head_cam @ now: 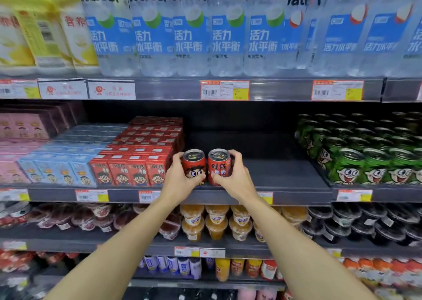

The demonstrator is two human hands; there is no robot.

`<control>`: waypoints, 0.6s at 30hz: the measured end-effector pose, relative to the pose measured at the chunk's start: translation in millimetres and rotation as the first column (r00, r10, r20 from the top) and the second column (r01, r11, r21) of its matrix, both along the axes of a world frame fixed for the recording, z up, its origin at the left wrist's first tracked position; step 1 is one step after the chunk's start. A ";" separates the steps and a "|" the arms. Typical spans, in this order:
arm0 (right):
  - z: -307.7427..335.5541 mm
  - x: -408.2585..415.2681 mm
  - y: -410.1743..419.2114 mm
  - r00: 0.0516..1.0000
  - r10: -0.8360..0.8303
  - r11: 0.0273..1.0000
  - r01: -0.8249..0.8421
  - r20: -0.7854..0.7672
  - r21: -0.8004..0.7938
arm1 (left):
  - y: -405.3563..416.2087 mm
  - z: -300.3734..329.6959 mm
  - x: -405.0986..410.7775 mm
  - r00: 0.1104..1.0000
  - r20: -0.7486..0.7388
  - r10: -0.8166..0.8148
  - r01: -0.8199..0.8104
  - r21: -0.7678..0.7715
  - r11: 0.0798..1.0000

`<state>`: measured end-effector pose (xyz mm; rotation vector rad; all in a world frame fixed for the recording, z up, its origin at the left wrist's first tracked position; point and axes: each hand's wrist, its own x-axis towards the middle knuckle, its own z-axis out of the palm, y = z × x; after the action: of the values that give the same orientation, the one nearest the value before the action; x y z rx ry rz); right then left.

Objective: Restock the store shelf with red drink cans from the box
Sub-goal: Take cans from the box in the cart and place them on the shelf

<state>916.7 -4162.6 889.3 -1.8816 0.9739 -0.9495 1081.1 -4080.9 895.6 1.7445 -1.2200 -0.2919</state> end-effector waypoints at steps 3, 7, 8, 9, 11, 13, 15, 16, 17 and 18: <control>-1.3 1.4 -2.3 1.000 0.004 1.000 -0.004 0.005 0.006 | -0.1 -2.6 0.8 1.000 -0.006 0.000 0.000 0.004 1.000; -0.8 1.6 -3.9 1.000 0.012 1.000 -0.012 -0.021 0.002 | 0.3 -11.8 -2.7 1.000 -0.007 0.024 -0.024 -0.035 0.999; 0.2 1.4 -3.9 0.999 0.018 1.000 -0.018 -0.030 0.003 | -0.1 -13.8 -5.1 0.998 0.017 0.056 -0.055 -0.052 0.997; 1.2 1.3 -4.2 0.999 0.024 1.000 -0.024 -0.036 0.005 | -0.1 -15.3 -8.5 0.994 0.037 0.100 -0.097 -0.068 0.993; 3.5 1.5 -4.6 0.999 0.021 1.000 -0.021 -0.036 0.005 | 1.3 -16.2 -16.4 0.983 0.045 0.179 -0.174 -0.095 0.980; 5.8 2.5 -5.8 0.999 0.009 1.000 -0.010 -0.036 -0.007 | 1.4 -16.0 -21.9 0.976 0.045 0.214 -0.209 -0.104 0.972; 6.5 3.0 -8.8 0.999 0.010 1.000 -0.011 -0.051 -0.024 | -0.8 -13.6 -23.5 0.970 0.050 0.238 -0.234 -0.075 0.969; 6.6 2.8 -10.6 0.998 0.014 0.999 -0.016 -0.064 -0.033 | -2.6 -11.1 -23.9 0.968 0.064 0.243 -0.240 -0.050 0.969; 6.5 2.3 -12.0 0.997 0.019 0.999 -0.022 -0.076 -0.041 | -4.5 -8.6 -23.8 0.967 0.081 0.243 -0.242 -0.024 0.970; 6.6 1.6 -12.8 0.996 0.023 0.998 -0.027 -0.082 -0.049 | -7.0 -6.6 -23.3 0.967 0.095 0.237 -0.238 -0.003 0.971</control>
<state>918.3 -4175.3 895.8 -1.9833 0.9805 -0.8953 1057.8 -4087.9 889.0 1.9079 -1.0626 -0.0733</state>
